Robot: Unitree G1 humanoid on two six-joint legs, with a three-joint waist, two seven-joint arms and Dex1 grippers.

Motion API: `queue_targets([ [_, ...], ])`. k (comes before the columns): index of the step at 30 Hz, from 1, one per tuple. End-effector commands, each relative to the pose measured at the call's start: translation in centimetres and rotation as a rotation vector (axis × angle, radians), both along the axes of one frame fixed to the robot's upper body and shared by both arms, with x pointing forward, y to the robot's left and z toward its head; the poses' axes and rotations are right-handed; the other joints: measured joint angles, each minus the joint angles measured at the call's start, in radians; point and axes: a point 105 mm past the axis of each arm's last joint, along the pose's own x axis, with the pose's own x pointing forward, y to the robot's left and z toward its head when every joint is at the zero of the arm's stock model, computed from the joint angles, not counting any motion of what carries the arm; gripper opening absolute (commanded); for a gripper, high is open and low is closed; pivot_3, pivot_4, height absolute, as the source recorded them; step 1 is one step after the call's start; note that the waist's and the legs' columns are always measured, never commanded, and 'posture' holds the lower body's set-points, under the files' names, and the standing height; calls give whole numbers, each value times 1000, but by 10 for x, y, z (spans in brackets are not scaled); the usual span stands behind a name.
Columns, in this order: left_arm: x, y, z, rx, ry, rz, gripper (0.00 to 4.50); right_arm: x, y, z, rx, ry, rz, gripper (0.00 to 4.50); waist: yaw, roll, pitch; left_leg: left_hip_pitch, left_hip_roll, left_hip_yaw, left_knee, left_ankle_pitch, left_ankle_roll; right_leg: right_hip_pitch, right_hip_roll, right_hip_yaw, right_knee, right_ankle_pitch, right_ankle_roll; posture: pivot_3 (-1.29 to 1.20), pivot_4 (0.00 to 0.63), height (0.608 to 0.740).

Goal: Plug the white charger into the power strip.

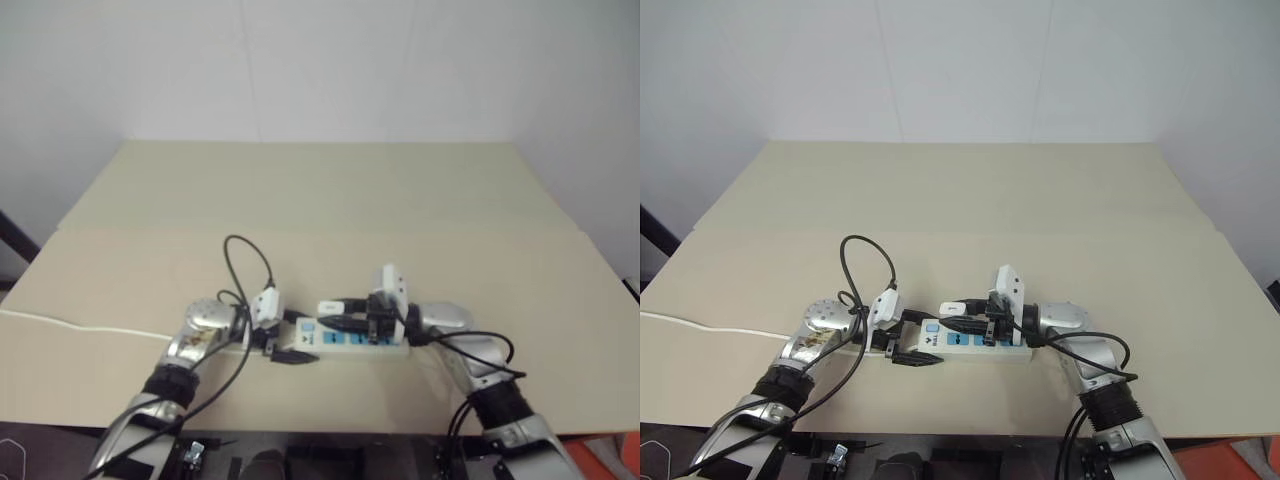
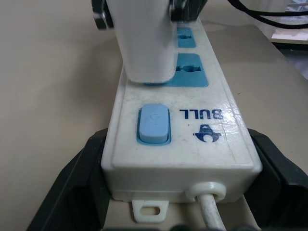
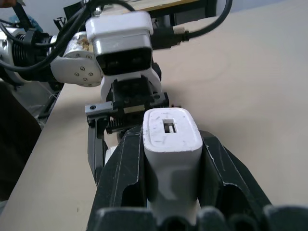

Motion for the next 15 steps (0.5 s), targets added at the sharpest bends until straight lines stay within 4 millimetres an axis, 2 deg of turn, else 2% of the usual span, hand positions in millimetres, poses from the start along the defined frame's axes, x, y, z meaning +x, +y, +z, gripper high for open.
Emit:
queue_targets([
  [1,-6,3,-6,28,17,-14,3312,-2,-19,-29,-94,43,-30,1093,0,0,0,1,0,0,0,0,0,1,0,0,0,0,0,0,150,740],
  [4,-9,5,-8,29,19,-14,3312,-4,-24,-41,-116,79,-42,1093,-1,0,0,3,0,0,0,0,0,3,0,0,-1,0,0,0,150,740],
  [9,-13,6,-12,37,32,-12,3312,-12,-42,-69,-210,154,-41,1093,0,-1,-1,15,0,0,-2,0,0,15,0,0,-9,-1,0,0,150,740],
  [15,-13,5,-13,36,32,-4,3312,-21,-57,-86,-291,206,-39,1093,4,-1,-7,16,0,0,-2,0,0,16,0,0,-10,-1,0,0,150,740],
])
